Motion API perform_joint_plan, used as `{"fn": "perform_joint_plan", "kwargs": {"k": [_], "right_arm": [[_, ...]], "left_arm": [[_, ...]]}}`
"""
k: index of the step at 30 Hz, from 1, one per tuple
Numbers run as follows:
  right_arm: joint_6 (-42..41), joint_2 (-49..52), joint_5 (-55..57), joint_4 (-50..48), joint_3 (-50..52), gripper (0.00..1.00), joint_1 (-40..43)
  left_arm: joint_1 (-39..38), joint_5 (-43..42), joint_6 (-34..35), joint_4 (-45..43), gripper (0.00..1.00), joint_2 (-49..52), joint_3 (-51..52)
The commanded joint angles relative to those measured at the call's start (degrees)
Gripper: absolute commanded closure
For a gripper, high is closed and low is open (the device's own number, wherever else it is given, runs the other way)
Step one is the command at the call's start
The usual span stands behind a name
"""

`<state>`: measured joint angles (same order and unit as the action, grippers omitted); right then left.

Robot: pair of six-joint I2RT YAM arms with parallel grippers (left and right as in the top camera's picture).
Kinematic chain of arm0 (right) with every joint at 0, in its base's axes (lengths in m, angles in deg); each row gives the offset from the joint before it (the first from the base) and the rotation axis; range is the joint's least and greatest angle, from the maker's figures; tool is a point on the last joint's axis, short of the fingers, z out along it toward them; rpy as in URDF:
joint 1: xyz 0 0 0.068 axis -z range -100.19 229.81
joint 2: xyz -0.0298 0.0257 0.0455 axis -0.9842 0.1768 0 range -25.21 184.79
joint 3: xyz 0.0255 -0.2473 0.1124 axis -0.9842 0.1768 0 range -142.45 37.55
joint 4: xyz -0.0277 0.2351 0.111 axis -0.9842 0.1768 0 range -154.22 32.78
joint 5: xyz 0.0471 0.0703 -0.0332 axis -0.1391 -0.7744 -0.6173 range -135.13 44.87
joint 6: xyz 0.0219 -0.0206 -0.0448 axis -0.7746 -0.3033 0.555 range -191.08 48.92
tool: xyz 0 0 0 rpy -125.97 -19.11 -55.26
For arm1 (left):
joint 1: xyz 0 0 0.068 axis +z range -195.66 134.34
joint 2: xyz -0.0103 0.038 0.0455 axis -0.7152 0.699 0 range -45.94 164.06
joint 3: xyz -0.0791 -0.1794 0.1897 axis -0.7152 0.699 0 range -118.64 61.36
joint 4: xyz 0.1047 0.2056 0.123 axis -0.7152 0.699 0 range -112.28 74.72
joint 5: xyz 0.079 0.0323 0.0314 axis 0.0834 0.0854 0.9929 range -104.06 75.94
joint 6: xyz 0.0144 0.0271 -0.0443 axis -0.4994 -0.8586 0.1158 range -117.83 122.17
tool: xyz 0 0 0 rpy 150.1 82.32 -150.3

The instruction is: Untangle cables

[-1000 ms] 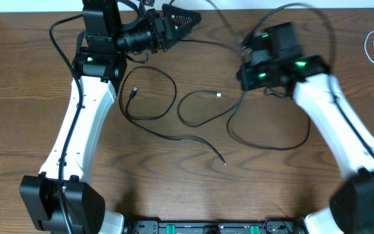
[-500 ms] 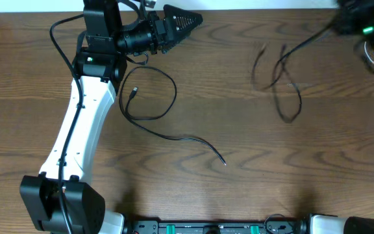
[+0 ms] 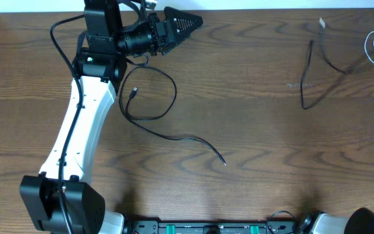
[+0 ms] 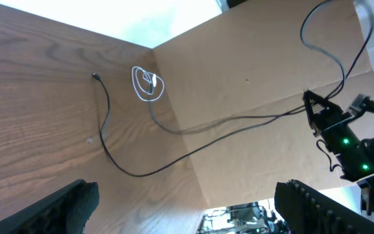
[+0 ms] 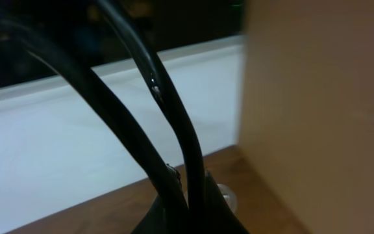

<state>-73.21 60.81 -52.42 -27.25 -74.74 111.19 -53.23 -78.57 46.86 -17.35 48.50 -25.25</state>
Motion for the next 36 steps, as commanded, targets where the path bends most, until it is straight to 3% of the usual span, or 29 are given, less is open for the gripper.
{"fn": "perform_joint_plan", "kwargs": {"k": [1, 10, 21, 22, 25, 27, 30, 36], "right_arm": [[0.9, 2.4, 1.4, -0.3, -3.3, 0.99, 5.9], [0.3, 13.0, 7.0, 4.0, -6.1, 0.99, 11.2], [-10.5, 27.8, 11.5, 8.6, -6.1, 0.99, 14.0], [-11.1, 28.5, 11.0, 8.7, -6.1, 0.93, 14.5], [-11.1, 30.0, 7.0, 9.1, -6.1, 0.39, 15.7], [-11.1, 30.2, 5.9, 9.8, -6.1, 0.19, 15.8], [-11.1, 30.0, 5.3, 10.3, -6.1, 0.11, 15.7], [-7.4, 29.7, -3.9, 12.1, -6.1, 0.05, 14.4]], "left_arm": [[0.2, 0.1, -1.4, 0.0, 0.07, -0.9, -0.8], [0.2, 1.2, -1.4, 0.2, 0.07, -0.9, -0.8], [0.2, 1.2, -3.7, 2.1, 0.07, -0.8, -0.8], [0.1, 1.2, -4.0, 2.4, 0.07, -0.8, -0.8], [0.2, 1.4, -4.0, 2.5, 0.07, -0.8, -0.8], [0.2, 1.9, -4.0, 2.5, 0.07, -0.8, -0.8], [0.2, 2.7, -4.0, 2.5, 0.07, -0.8, -0.8], [0.2, 2.7, -4.5, 2.5, 0.07, -0.8, -0.8]]}}
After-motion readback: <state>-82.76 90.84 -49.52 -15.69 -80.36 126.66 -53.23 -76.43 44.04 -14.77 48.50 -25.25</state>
